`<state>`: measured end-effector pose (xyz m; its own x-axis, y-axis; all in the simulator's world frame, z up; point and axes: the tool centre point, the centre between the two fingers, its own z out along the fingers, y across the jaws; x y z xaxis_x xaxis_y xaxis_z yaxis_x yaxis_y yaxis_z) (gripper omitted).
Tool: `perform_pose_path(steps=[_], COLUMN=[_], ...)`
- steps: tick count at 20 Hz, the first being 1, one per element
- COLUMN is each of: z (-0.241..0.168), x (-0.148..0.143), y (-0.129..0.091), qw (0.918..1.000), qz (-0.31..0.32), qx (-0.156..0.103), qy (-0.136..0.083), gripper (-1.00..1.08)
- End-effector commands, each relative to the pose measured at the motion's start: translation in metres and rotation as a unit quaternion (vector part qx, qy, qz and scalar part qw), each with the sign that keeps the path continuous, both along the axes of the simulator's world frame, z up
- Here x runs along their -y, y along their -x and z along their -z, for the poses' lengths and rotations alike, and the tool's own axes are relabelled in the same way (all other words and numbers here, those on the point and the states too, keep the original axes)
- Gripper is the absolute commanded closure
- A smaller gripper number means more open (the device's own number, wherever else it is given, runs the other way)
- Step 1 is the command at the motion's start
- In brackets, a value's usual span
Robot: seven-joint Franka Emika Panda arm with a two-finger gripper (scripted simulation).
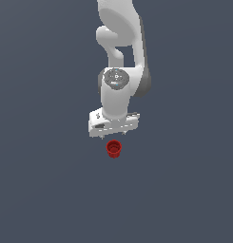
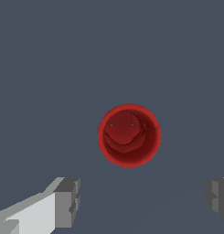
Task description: Pick up the object and move it to a goal position.
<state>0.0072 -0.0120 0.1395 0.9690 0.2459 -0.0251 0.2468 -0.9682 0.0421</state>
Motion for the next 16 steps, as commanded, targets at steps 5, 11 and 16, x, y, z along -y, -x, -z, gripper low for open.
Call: perform_pose_path(steps=[5, 11, 16], z=[0.018, 0.032, 0.039], x=[-0.001, -0.001, -0.001], y=[-0.01, -0.018, -0.021], qw=[0.9967, 0.9905, 0.9859], qz=[-0.08, -0.137, -0.166], qx=[0.0, 0.001, 0.002], qy=[-0.01, -0.018, -0.022], gripper=[-0.92, -0.92, -0.92])
